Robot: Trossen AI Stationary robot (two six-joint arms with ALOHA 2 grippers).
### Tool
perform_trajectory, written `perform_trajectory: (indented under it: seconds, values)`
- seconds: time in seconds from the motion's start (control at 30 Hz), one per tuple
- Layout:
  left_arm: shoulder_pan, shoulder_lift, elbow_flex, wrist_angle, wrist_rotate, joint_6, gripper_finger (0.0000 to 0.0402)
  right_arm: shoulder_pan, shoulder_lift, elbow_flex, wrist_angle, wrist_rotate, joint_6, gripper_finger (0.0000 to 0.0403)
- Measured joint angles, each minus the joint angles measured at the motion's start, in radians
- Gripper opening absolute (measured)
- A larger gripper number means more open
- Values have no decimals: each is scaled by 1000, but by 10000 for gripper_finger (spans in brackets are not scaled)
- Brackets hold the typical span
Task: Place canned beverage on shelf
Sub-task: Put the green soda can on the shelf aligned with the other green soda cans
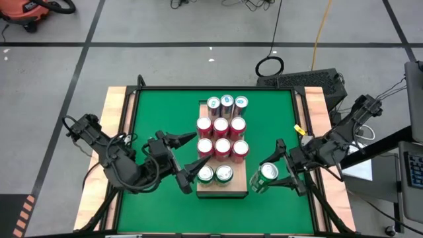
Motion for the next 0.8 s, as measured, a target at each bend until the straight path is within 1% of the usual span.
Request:
perform_trajectory:
  seconds: [0.37, 0.8]
  values:
    - [1, 0, 0, -4, -11, 5, 384, -25, 37, 0, -4, -1, -26, 295]
    - [1, 0, 0, -4, -11, 5, 384, -27, 66, 0, 0, -3, -24, 295]
